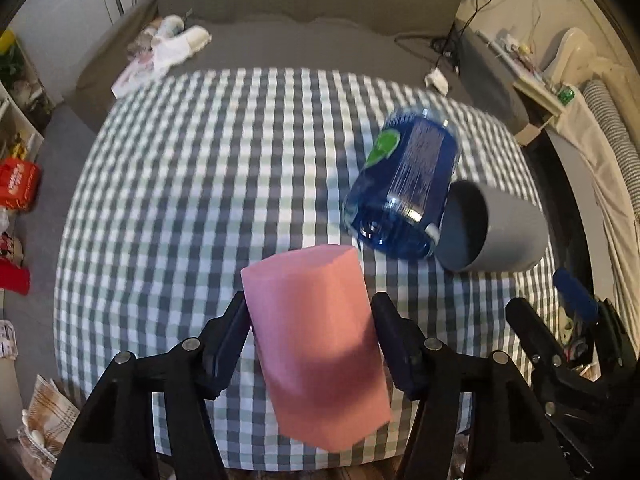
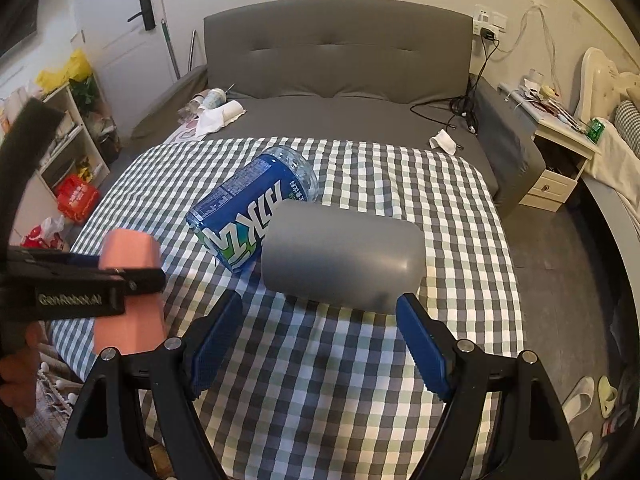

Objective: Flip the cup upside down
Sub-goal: 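Grasp the pink cup with the left gripper while the right gripper releases it, then rotate the pink cup with the left gripper and lower it rim-down onto the table, then open the left gripper and withdraw it from the pink cup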

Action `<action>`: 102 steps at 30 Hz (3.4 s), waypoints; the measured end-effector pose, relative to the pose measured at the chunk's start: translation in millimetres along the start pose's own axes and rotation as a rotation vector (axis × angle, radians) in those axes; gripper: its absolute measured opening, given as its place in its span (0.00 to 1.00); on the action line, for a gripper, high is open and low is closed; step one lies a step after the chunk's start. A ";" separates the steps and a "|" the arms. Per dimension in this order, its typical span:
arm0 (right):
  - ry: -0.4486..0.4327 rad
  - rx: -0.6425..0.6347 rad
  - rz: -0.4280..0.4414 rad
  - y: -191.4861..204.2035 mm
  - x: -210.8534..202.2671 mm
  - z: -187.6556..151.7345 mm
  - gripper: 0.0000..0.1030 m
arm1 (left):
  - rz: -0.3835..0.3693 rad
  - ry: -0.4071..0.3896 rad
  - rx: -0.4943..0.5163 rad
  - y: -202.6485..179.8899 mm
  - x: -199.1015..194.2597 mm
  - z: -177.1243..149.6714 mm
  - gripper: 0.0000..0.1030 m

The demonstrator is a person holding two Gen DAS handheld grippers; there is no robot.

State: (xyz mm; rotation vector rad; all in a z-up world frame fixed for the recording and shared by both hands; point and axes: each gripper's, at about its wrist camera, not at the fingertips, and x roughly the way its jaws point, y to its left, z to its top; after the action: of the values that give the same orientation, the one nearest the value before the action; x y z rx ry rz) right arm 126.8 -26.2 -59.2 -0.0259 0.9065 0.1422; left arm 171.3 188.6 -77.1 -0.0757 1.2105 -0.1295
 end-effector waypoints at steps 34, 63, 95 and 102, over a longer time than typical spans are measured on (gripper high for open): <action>-0.038 0.016 -0.018 -6.6 -18.0 -10.5 0.77 | 0.054 -0.067 0.106 -15.2 -22.2 -24.1 0.57; -0.052 0.029 -0.024 -10.0 -19.3 -11.3 0.77 | 0.024 -0.255 0.199 -28.2 -28.1 -22.3 0.72; -0.338 -0.013 0.004 57.7 -130.1 -77.8 0.77 | 0.077 -0.702 0.140 42.3 -131.3 -164.8 0.77; -0.299 -0.029 -0.008 63.9 -117.0 -84.0 0.77 | 0.079 -0.678 0.111 43.6 -123.5 -165.5 0.77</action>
State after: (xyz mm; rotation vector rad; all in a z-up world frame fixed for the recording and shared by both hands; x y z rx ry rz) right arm -18.6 17.0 -16.7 -0.0342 0.6060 0.1478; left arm -23.9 250.9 -26.2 0.0265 0.5273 -0.0899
